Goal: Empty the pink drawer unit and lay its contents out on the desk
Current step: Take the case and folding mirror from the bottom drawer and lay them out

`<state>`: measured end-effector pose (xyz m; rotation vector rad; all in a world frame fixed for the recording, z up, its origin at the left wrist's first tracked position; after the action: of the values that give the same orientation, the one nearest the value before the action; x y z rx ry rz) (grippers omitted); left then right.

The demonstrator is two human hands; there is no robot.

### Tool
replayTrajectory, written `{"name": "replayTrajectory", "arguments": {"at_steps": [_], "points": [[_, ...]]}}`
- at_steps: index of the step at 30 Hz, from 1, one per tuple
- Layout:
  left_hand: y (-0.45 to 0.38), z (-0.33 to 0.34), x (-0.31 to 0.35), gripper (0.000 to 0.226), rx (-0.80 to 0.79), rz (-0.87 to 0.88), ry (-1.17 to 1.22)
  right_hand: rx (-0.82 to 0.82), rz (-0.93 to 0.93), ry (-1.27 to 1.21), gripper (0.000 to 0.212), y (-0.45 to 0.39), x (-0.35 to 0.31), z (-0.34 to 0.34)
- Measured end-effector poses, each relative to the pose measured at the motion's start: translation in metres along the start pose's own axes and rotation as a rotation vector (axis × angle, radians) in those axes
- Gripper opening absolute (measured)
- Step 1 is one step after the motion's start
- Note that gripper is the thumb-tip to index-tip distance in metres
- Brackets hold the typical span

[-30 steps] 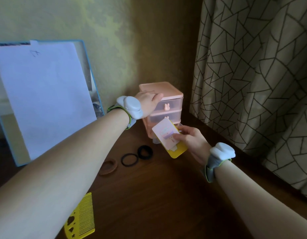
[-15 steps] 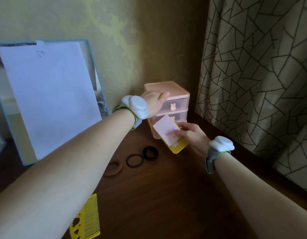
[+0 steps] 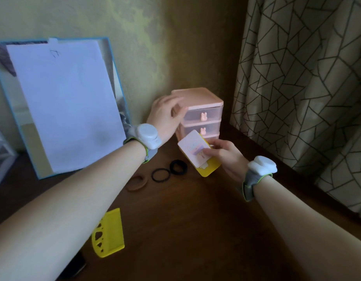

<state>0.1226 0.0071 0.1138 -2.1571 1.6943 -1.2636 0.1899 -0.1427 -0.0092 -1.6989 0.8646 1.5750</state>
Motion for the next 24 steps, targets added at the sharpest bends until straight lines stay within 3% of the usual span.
{"name": "replayTrajectory", "arguments": {"at_steps": [2,8,10,16,24], "points": [[0.026,-0.018,-0.014,0.027,0.066,-0.068,0.091,-0.015,0.013,-0.066,0.034,0.010,-0.002,0.006],[0.120,-0.022,-0.079,0.034,-0.104,-0.621,0.612,-0.096,0.045,-0.244,0.033,0.053,-0.010,0.054],[0.143,-0.023,-0.083,0.038,-0.132,-0.729,0.788,-0.134,0.046,-0.263,0.032,0.067,-0.013,0.073],[0.192,-0.042,-0.080,0.033,-0.108,-0.830,1.065,-0.211,0.076,-0.401,0.031,0.101,-0.019,0.125],[0.217,-0.057,-0.079,0.022,-0.113,-0.769,1.132,-0.269,0.098,-0.459,0.031,0.122,-0.020,0.152]]}}
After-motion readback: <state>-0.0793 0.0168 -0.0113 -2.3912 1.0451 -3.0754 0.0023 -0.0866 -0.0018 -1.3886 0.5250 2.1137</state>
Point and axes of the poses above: each hand's wrist, its own y-axis away from the middle knuckle, its own z-axis out of the palm, x = y × z, the point moved 8 cm from there along -y, towards the middle knuckle, and after that the axes turned 6 degrees about -z, right-handed, at the moved point
